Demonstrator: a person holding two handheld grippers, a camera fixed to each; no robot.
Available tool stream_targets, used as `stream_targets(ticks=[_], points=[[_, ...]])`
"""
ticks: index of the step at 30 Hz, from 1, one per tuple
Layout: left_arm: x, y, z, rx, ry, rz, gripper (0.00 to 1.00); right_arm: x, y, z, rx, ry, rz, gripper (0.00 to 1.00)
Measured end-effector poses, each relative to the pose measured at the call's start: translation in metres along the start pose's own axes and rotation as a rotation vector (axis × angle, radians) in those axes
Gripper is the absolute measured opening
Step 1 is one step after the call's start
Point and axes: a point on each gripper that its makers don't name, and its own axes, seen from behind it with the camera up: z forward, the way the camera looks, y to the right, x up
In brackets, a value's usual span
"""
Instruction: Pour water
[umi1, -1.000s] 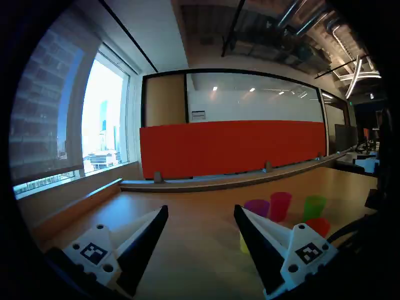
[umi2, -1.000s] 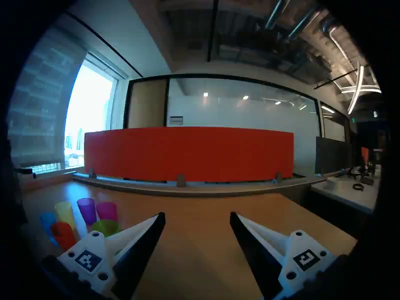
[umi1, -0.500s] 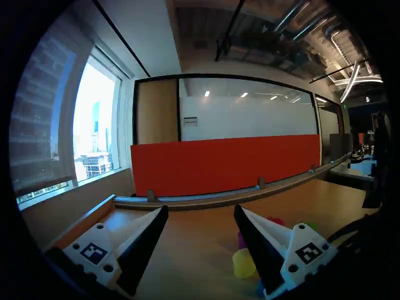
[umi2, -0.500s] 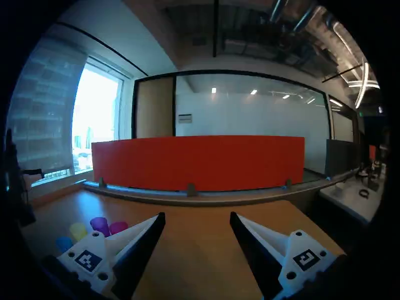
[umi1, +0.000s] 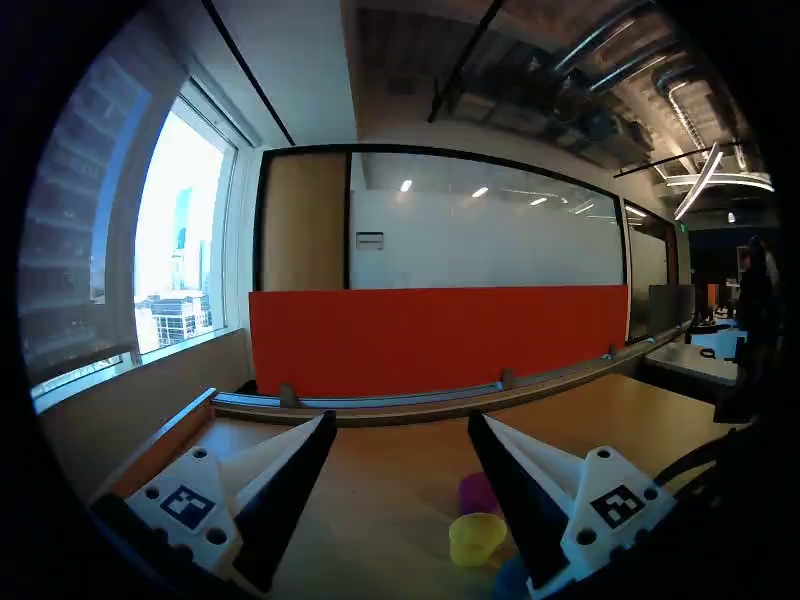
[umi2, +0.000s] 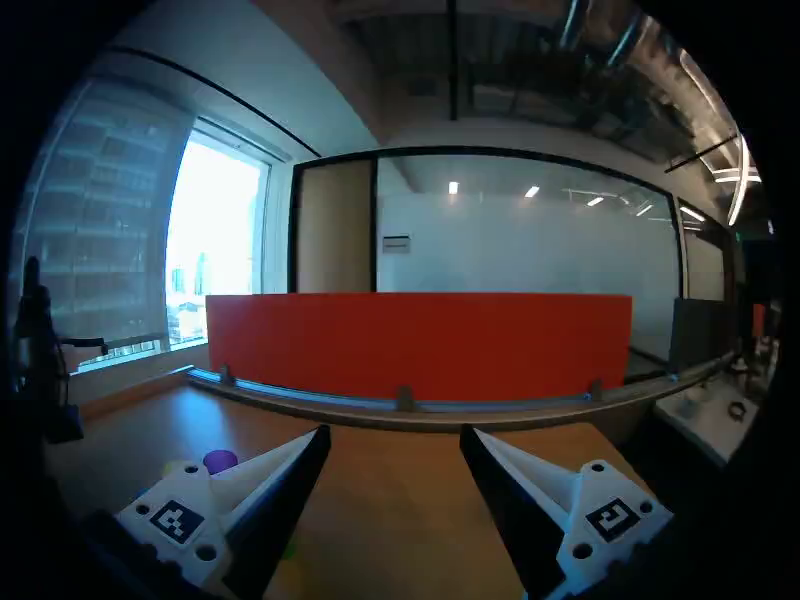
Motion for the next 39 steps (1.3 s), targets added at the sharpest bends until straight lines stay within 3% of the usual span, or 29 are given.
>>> stream_targets(ticks=[6,20,26,39], points=[[-0.006,0.013,0.0,-0.071,-0.014,0.007,0.98,0.001,-0.014,0.0,0.084,-0.011,-0.005,1.0],[-0.014,0.062,-0.014,-0.346,-0.069,-0.036,0.98,0.015,-0.063,-0.011,0.359,-0.041,0.023,1.0],[-0.009,0.065,-0.016,-0.391,-0.055,-0.048,0.98,0.019,-0.078,-0.016,0.437,-0.04,0.002,1.0],[-0.02,0.068,-0.02,-0.457,-0.083,-0.01,0.98,0.012,-0.08,-0.012,0.475,-0.077,-0.061,1.0]])
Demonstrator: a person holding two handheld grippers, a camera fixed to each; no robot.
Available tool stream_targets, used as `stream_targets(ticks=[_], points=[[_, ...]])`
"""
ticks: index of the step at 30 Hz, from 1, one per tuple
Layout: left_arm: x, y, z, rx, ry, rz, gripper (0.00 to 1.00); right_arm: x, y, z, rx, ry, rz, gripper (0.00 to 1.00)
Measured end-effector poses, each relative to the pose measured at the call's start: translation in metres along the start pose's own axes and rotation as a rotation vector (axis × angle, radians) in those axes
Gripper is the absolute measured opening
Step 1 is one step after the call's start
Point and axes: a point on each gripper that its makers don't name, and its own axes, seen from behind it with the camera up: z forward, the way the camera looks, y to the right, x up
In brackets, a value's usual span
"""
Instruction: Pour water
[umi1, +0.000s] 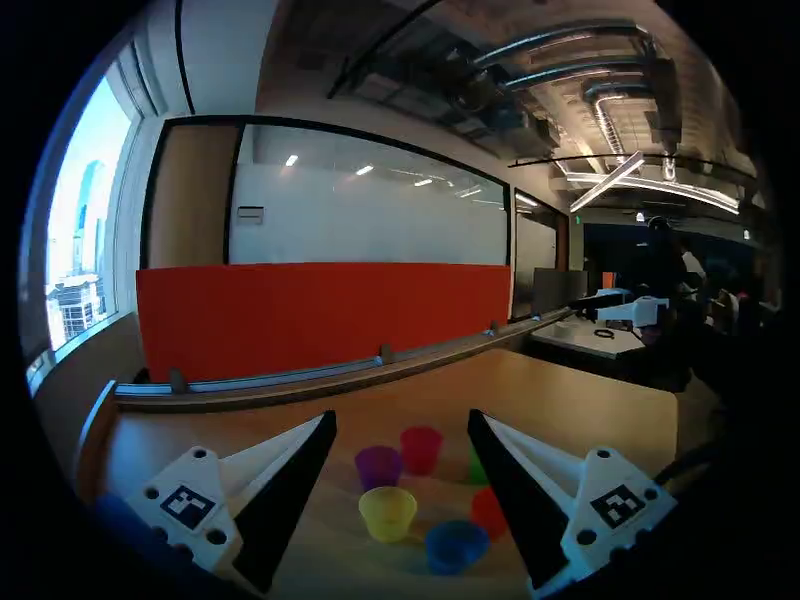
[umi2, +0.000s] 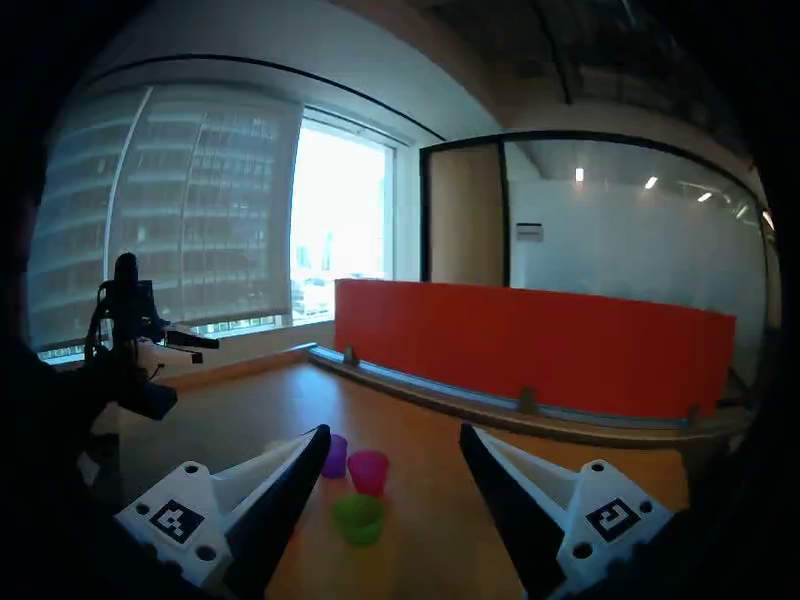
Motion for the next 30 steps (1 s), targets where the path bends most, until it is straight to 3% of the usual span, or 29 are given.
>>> stream_targets(ticks=[8,18,30], points=[[-0.017,0.0,0.0,-0.026,-0.051,0.029,0.98,-0.011,0.0,0.0,0.034,-0.055,0.018,1.0],[-0.049,0.01,0.001,-0.093,-0.144,0.065,0.98,-0.029,-0.002,0.003,0.072,-0.119,0.015,1.0],[-0.087,0.015,0.003,-0.129,-0.238,0.075,0.98,-0.047,-0.01,0.005,0.104,-0.2,-0.021,1.0]])
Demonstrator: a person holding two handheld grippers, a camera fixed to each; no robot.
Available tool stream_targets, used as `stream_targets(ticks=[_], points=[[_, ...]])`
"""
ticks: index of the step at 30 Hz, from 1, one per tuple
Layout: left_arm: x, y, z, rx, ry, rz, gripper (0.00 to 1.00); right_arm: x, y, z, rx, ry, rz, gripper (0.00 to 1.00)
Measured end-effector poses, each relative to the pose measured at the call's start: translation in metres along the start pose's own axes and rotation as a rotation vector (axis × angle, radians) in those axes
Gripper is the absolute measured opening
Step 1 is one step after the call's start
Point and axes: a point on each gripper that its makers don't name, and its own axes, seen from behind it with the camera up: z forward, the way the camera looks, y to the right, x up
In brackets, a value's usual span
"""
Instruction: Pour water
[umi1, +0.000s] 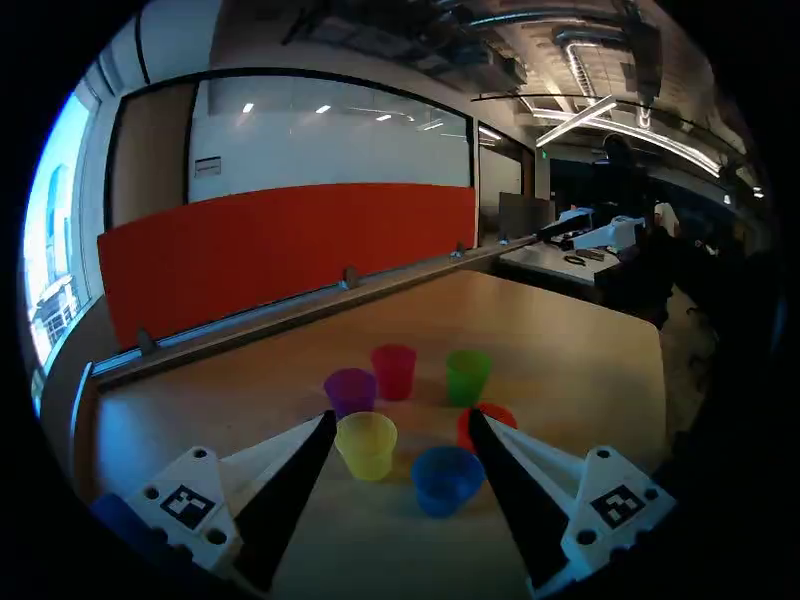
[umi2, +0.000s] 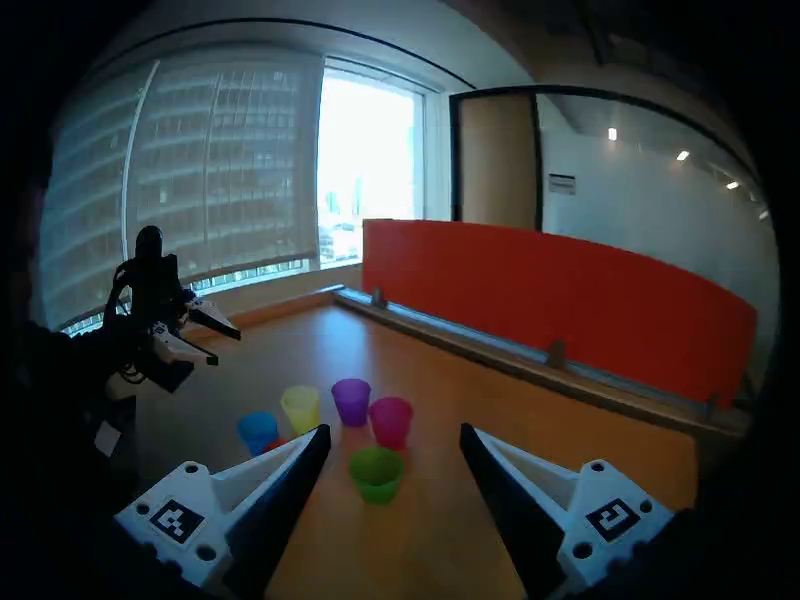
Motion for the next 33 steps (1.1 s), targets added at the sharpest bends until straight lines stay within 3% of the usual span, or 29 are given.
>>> stream_targets(ticks=[6,23,33], points=[[-0.017,0.005,0.007,-0.013,-0.046,0.029,0.98,-0.004,0.0,0.002,0.002,-0.017,-0.007,1.0],[-0.072,0.036,0.024,-0.117,-0.206,0.103,0.98,-0.02,0.012,0.017,-0.01,-0.058,-0.017,1.0],[-0.097,0.043,0.04,-0.15,-0.275,0.134,0.98,-0.027,0.015,0.024,-0.005,-0.072,-0.016,1.0]])
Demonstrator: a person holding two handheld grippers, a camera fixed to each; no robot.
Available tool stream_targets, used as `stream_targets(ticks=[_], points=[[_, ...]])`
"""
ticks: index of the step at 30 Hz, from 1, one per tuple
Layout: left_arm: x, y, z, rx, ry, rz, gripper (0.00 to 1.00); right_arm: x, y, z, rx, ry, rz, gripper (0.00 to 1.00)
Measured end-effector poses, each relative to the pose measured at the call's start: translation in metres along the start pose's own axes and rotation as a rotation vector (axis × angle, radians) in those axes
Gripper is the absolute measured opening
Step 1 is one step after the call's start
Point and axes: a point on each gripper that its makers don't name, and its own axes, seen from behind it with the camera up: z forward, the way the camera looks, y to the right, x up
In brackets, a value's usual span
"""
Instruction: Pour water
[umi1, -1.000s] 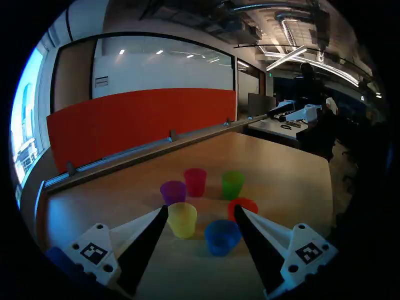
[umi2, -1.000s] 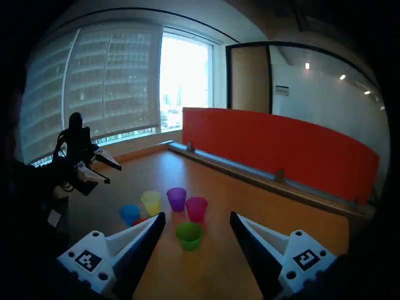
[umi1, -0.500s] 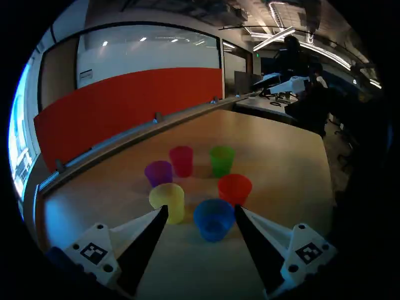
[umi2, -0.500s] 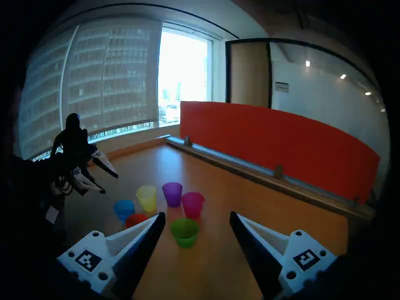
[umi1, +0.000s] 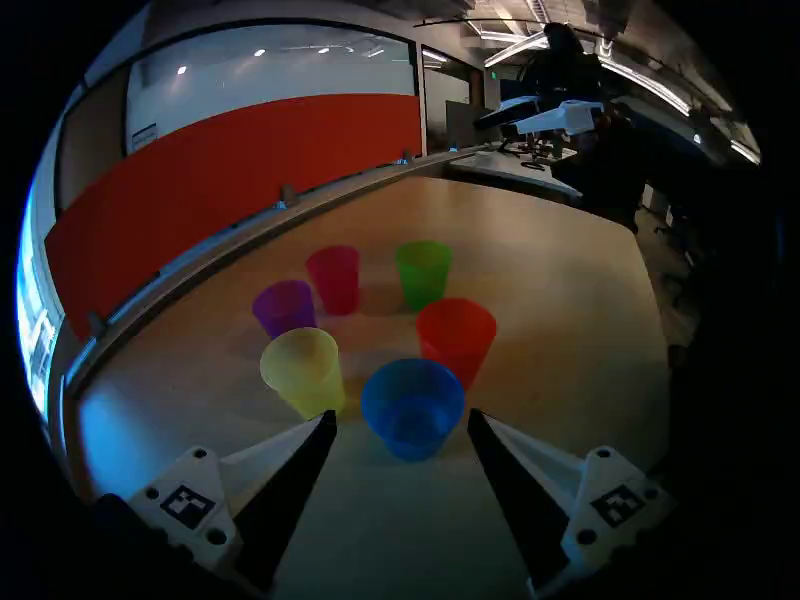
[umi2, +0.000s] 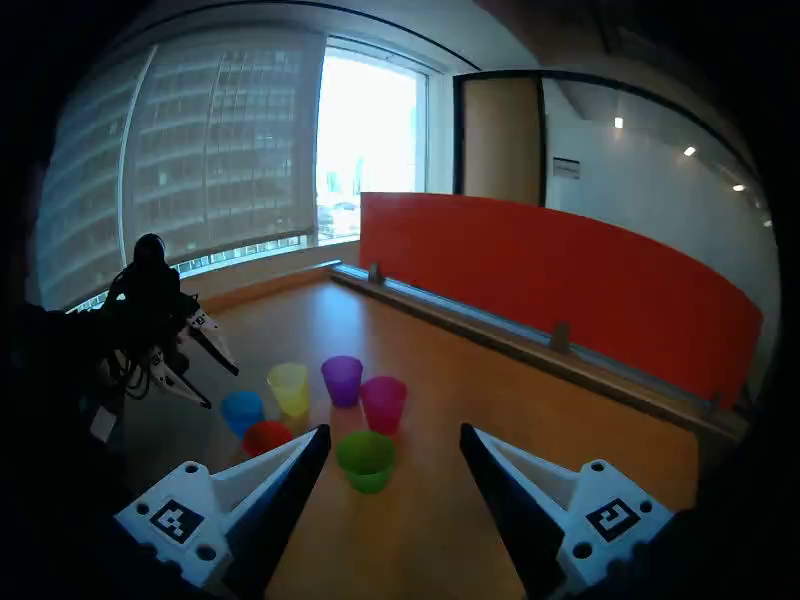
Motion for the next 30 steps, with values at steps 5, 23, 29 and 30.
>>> stream_targets(ticks=[5,23,29,30], points=[[-0.008,0.001,0.011,-0.009,-0.028,0.014,0.98,-0.001,0.001,0.004,0.002,-0.003,0.003,1.0],[-0.015,0.01,0.049,-0.062,-0.043,0.018,0.98,-0.008,0.005,0.013,0.004,-0.018,0.004,1.0],[-0.015,0.01,0.058,-0.069,-0.042,0.015,0.98,-0.007,0.007,0.014,0.001,-0.02,0.003,1.0],[-0.014,0.01,0.059,-0.07,-0.04,0.012,0.98,-0.007,0.007,0.015,0.001,-0.021,0.003,1.0]])
